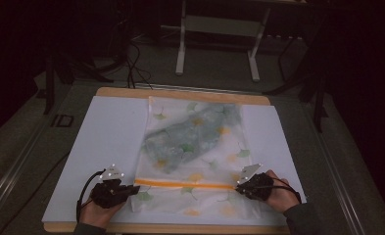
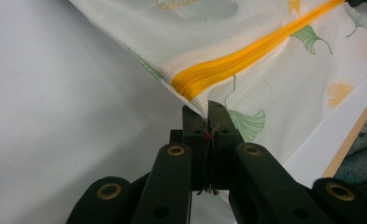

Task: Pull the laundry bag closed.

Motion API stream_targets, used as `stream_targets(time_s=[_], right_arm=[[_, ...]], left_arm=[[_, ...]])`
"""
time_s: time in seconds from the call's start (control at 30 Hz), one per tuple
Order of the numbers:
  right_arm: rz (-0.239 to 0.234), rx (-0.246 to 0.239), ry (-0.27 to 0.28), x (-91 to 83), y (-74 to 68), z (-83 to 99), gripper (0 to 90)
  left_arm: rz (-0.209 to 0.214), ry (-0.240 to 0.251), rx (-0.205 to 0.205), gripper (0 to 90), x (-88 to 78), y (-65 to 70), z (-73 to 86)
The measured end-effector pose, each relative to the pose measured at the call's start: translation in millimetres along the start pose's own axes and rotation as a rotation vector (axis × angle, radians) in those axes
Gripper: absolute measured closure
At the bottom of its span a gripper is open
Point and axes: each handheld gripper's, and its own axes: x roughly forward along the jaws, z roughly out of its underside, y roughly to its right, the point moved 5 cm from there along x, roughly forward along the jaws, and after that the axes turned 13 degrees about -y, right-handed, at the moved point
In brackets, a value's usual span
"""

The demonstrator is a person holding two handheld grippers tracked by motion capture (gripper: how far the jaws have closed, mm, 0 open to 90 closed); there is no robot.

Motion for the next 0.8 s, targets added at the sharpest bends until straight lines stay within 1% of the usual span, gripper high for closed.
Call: stream_targets(time_s=[0.33, 0.57, 0.7, 0.8], right_arm=[[-0.003, 0.015, -0.007, -1.7, 2.9, 6.6, 84.7], [0.005, 0.013, -0.005, -6.0, 6.0, 7.7, 84.7], [0.008, 0.013, -0.013, -7.4, 6.6, 8.6, 84.7], [0.003, 0.013, -0.014, -7.3, 6.2, 8.9, 84.7]], left_arm=[[0.001, 0.000, 0.000, 88.1, 0.0, -0.2, -0.2], [0.005, -0.001, 0.000, 88.1, 0.2, 0.4, -0.6], [0.004, 0.002, -0.001, 88.1, -0.1, -0.2, -0.4], [0.003, 0.001, -0.001, 88.1, -0.1, -0.2, -0.5]])
